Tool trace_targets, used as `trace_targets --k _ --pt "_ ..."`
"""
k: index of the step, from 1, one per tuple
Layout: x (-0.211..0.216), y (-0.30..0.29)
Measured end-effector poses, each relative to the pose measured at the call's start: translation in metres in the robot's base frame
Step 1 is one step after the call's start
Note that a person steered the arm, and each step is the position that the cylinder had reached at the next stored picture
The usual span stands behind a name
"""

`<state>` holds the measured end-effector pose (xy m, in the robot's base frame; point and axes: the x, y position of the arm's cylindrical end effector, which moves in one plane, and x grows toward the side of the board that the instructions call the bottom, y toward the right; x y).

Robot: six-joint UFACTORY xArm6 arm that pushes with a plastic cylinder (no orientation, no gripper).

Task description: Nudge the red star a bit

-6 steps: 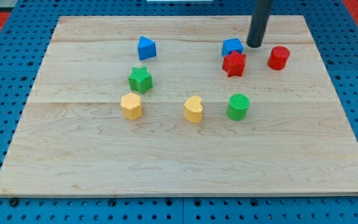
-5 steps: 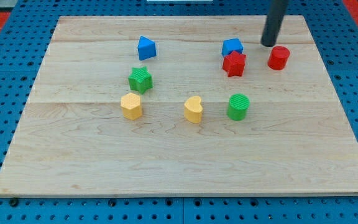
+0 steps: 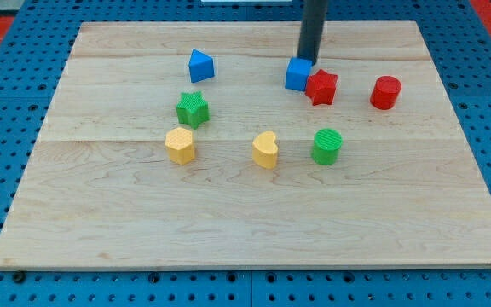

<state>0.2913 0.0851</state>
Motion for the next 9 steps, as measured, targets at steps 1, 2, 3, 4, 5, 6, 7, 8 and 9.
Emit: trace_targets --k 1,2,3,4,5,6,7,8,9 --pt "0.015 0.002" --pt "0.042 0.012" --pt "0.044 0.042" --pt "0.052 0.062" --pt "0.071 0.054" --pt "0.075 0.049" --pt "0.091 0.093" --pt "0.119 0.093" --pt "0.119 0.071"
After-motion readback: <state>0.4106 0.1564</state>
